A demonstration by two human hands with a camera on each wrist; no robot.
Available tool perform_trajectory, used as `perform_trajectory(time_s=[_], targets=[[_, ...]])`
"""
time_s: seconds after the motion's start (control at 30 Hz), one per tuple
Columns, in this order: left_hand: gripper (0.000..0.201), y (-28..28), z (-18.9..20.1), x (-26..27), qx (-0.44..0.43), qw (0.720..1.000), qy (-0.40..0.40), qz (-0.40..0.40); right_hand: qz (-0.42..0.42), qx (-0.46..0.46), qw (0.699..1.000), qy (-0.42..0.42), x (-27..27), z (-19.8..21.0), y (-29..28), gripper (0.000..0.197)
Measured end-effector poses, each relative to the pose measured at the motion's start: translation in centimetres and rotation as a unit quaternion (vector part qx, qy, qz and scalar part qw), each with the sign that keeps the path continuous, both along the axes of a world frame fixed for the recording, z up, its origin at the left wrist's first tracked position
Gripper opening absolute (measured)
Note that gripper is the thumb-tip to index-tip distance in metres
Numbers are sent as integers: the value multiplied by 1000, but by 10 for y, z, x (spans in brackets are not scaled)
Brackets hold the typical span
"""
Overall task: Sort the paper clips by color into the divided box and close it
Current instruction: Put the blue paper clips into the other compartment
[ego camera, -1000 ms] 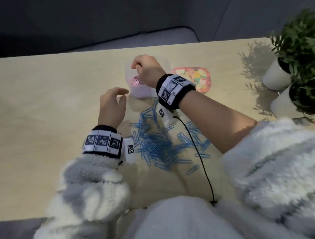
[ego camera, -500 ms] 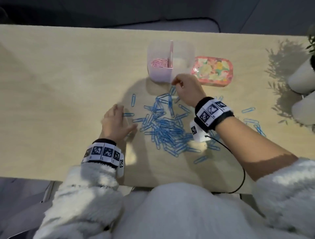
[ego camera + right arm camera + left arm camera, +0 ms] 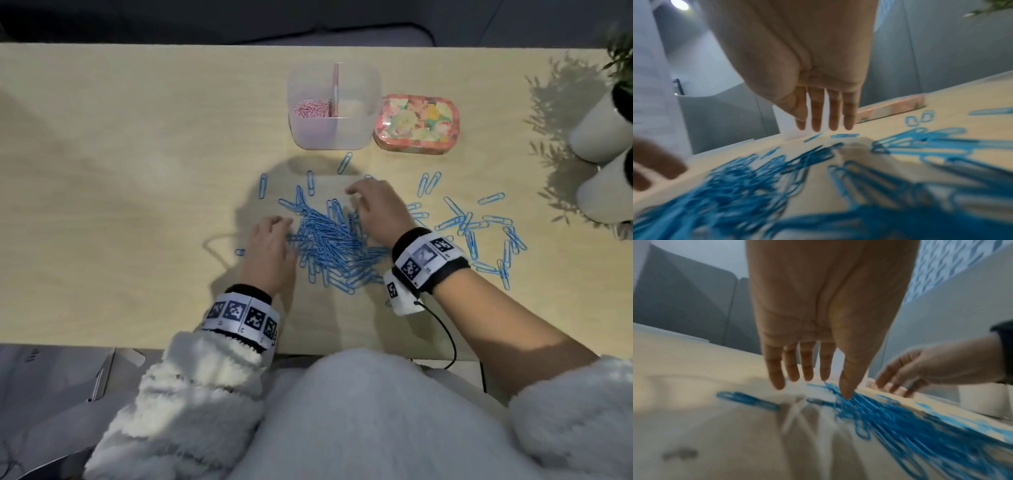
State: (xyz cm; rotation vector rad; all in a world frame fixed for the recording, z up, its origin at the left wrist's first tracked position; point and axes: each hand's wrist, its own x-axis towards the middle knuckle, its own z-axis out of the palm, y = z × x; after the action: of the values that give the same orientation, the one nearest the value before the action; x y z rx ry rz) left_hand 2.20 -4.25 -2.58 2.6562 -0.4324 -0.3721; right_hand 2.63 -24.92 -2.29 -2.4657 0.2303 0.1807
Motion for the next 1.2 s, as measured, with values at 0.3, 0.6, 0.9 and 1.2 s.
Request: perform_trajectory(time_s=[0.3,0.6,0.9,1.2], targets=[[21,16,0,1,-13,997,48,66,15,-125,985,114,42,3,7,33],[52,-14,-10,8,30,999,30,23,142,-126,979,75,-13,-6,34,51],[28,-30,-8,11,-29,999,40,-20,125,-160,979,32,-11,-8,40,18],[24,-27,-5,12,6,999,25,-48,-32,72,997,23,4,23,0,18]])
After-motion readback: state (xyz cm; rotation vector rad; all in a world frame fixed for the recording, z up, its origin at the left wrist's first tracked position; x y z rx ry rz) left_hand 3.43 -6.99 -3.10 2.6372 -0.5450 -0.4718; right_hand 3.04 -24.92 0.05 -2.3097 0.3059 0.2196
